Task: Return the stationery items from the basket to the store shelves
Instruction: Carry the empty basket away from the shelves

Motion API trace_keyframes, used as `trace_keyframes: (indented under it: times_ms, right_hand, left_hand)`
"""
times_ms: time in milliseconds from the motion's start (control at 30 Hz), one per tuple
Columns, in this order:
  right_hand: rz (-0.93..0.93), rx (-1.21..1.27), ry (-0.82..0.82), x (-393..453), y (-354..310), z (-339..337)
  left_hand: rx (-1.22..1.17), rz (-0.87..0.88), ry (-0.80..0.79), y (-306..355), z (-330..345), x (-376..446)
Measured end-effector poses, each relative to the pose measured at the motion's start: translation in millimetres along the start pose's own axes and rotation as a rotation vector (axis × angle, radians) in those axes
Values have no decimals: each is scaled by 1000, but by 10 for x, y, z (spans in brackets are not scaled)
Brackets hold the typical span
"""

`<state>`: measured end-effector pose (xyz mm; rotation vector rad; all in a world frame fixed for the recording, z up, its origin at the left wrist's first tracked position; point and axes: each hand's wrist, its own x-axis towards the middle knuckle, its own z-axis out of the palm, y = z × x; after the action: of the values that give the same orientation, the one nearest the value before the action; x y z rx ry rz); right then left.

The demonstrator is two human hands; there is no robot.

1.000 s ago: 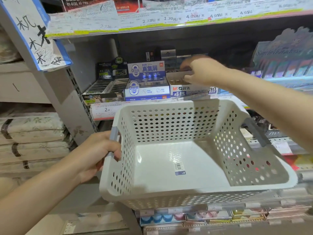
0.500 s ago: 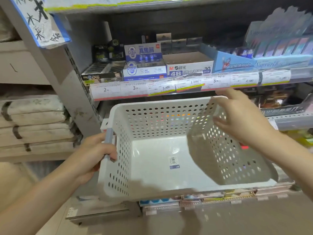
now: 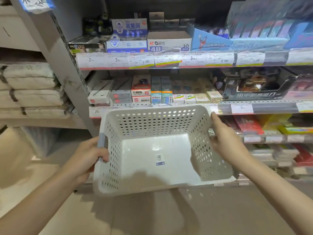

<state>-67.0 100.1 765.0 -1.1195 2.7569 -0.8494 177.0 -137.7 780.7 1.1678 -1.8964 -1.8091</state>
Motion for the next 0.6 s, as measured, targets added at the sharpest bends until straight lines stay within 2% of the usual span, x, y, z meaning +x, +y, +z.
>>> trace_keyframes:
  times_ms: [67,233,467,600]
  right_hand:
    - [-23,95,12,-113,50,70]
    - [141,227,-29,-245,244,359]
    - [212,340,-57,-355,488,1051]
    - [391,493,-53,-438,594,1504]
  left_hand:
    - [4,-39,28,-164,44,-32]
    - [28,-111,42,-507,93,-5]
    - [124,-135,27,-1114,67,291]
    - [180,-144,13,-1556,38,497]
